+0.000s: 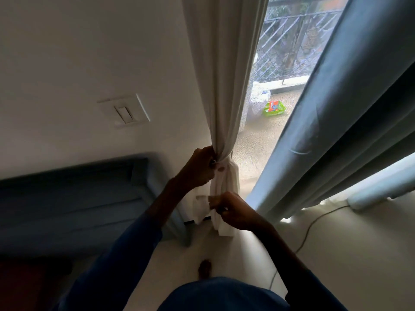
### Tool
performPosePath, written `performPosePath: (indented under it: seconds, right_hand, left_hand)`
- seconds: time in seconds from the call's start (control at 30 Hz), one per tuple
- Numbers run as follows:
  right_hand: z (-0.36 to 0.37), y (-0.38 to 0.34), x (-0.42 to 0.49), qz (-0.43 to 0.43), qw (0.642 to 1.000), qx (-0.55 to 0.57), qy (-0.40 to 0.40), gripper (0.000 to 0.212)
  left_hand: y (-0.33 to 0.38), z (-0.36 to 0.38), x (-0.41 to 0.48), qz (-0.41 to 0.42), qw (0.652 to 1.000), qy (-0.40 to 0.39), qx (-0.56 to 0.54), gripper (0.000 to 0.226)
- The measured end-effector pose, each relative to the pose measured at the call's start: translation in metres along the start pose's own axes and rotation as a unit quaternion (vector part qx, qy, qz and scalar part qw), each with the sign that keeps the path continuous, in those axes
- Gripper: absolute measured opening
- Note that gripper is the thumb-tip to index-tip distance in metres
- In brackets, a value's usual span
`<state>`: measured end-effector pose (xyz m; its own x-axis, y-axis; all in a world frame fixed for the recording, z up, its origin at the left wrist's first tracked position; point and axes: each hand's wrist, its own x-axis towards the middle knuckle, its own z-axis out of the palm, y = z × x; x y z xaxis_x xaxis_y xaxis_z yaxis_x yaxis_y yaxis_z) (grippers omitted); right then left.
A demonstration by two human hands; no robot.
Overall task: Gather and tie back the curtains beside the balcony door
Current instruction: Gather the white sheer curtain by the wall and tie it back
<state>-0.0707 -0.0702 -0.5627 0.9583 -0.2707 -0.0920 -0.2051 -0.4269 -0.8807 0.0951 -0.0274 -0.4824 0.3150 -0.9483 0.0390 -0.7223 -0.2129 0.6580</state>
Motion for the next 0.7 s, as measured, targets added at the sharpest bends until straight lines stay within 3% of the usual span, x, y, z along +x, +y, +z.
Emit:
performPosePath:
  seconds: [0.07,0.13,0.2,0.27,0.37,0.47,0.57,0.7]
  right_hand:
    - [-0.005,0.001,-0.005,0.015,0.999,0.008,0.036,0.054]
    - [-0.012,-0.001,-0.006,0.03,0.983,0.013,0.182,0.044]
    - [-0.022,-0.005,-0.006,0.034,0.941,0.026,0.335,0.024]
    - [-0.035,-0.011,-0.005,0.017,0.916,0.013,0.4,0.022]
    - [-0.046,-0.012,0.001,0.02,0.932,-0.011,0.361,0.039]
    - [-0.042,-0.014,0.006,0.002,0.953,0.006,0.302,0.008]
    - [-0.042,-0.016,0.005,0.005,0.961,0.037,0.274,0.027]
    - [-0.045,-0.013,0.0,0.023,0.969,0.085,0.229,0.044]
  left_hand:
    - [-0.002,0.0,-0.002,0.012,0.999,0.018,0.034,0.026]
    - [-0.002,-0.002,-0.005,-0.002,0.996,0.031,0.084,0.028]
    - [-0.002,-0.003,-0.006,-0.018,0.992,0.02,0.126,0.033]
    - [-0.004,-0.005,-0.007,-0.012,0.988,0.003,0.155,0.03]
    - [-0.004,-0.005,-0.006,0.018,0.983,-0.023,0.179,0.024]
    - [0.0,-0.004,-0.006,0.038,0.981,-0.017,0.191,0.023]
    - [0.0,-0.001,-0.007,0.031,0.981,0.023,0.19,0.015]
    - [-0.001,0.004,-0.013,0.057,0.981,0.075,0.172,0.03]
